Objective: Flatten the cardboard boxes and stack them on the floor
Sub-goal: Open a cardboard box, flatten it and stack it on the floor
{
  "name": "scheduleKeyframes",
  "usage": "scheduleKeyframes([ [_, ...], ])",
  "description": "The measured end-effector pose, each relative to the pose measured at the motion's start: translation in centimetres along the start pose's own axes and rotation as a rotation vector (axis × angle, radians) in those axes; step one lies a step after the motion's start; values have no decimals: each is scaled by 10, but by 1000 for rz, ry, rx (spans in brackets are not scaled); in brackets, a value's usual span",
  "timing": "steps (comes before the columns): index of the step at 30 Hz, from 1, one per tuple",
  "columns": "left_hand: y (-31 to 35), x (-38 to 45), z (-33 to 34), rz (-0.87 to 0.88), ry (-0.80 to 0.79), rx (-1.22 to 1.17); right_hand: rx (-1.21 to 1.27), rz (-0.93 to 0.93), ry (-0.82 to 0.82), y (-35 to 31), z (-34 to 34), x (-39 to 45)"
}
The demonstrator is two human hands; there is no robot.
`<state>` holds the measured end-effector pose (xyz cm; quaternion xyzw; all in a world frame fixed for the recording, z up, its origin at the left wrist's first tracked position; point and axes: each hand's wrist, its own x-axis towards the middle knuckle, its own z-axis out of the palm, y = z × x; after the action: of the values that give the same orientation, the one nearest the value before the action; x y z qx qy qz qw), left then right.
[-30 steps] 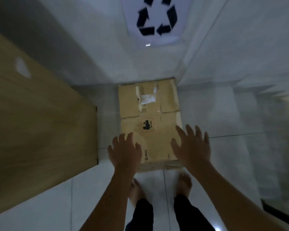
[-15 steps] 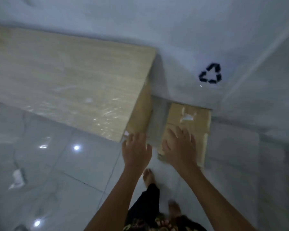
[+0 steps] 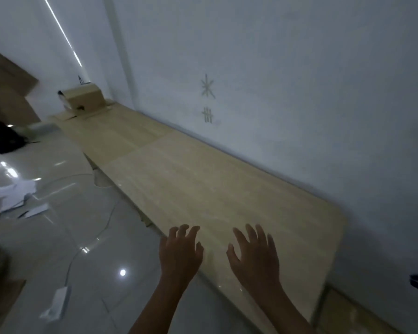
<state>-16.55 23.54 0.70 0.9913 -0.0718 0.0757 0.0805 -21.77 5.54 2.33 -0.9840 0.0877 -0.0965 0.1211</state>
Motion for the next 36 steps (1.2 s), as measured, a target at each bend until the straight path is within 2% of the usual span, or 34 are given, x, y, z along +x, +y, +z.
scheduleKeyframes([
  [3, -72, 68, -10, -33, -52, 38, -14, -29, 6, -81, 20, 77],
  [9, -190, 191, -37, -45, 27, -61, 14, -106, 53, -213, 39, 205],
  [16, -318, 350, -61, -51, 128, -146, 113, -198, 76, -332, 76, 359],
  [23, -462, 491, -67, -155, 124, -13, 151, -270, -27, -461, 155, 519],
  [28, -581, 572, -51, -282, 98, 68, 70, -342, -112, -577, 220, 618],
  [36, -784, 715, -50, -311, 101, 85, 4, -363, -112, -774, 316, 746],
])
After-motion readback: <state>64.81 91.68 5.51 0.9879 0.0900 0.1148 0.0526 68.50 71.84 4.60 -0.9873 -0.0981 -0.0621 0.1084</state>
